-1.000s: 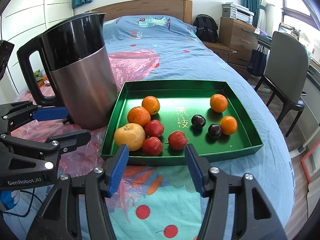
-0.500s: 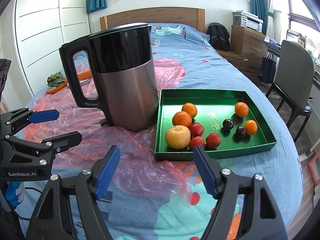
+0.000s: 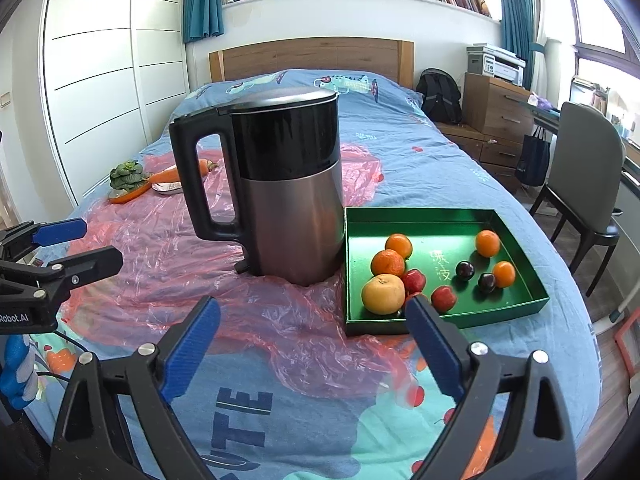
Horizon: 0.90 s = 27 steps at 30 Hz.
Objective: Organize fruits
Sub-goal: 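Lift both open tools away from the green tray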
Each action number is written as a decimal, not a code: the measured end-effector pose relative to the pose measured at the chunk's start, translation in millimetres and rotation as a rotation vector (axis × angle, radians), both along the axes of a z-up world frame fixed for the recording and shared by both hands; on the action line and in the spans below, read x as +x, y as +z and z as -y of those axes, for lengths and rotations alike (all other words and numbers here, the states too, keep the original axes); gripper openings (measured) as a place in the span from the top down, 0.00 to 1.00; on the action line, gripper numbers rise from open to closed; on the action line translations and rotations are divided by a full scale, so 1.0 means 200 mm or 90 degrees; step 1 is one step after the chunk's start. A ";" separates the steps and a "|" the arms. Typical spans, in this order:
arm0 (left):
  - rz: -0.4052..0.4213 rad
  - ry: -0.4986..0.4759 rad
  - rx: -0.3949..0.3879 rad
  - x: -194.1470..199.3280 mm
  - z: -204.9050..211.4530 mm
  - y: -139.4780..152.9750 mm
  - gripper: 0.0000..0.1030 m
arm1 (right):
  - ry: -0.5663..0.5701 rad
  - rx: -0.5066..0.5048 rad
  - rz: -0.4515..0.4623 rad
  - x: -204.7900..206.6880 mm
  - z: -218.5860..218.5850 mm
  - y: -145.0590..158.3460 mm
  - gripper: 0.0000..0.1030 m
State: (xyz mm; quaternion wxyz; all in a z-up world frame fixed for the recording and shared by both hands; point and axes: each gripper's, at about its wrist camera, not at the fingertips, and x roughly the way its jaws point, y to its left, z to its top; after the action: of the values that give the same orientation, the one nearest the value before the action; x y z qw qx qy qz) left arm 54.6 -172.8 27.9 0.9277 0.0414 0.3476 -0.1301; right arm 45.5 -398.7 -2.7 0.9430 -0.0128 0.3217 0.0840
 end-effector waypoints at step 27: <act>0.002 0.023 0.000 -0.06 -0.07 0.00 0.07 | -0.009 -0.006 0.004 -0.04 0.00 -0.01 0.00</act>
State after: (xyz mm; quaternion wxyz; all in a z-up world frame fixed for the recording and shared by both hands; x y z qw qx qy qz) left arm 43.1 -158.0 28.0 0.9305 0.0356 0.3467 -0.1131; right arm 38.4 -398.8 -4.0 0.9445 -0.0150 0.3193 0.0759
